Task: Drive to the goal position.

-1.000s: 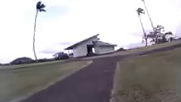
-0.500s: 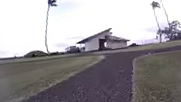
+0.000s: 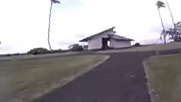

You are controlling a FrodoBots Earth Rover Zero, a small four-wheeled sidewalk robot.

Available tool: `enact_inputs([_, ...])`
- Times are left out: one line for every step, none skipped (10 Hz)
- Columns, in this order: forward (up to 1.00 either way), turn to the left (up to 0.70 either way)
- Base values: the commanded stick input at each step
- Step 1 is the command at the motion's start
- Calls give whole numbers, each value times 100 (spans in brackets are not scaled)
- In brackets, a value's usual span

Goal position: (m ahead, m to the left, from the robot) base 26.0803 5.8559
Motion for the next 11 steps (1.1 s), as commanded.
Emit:
enact_inputs([85, -34])
enact_inputs([85, -34])
enact_inputs([85, -30])
enact_inputs([85, -18])
enact_inputs([85, 0])
enact_inputs([85, 0])
enact_inputs([85, 0])
enact_inputs([85, 0])
enact_inputs([85, 0])
enact_inputs([85, 0])
enact_inputs([85, 0])
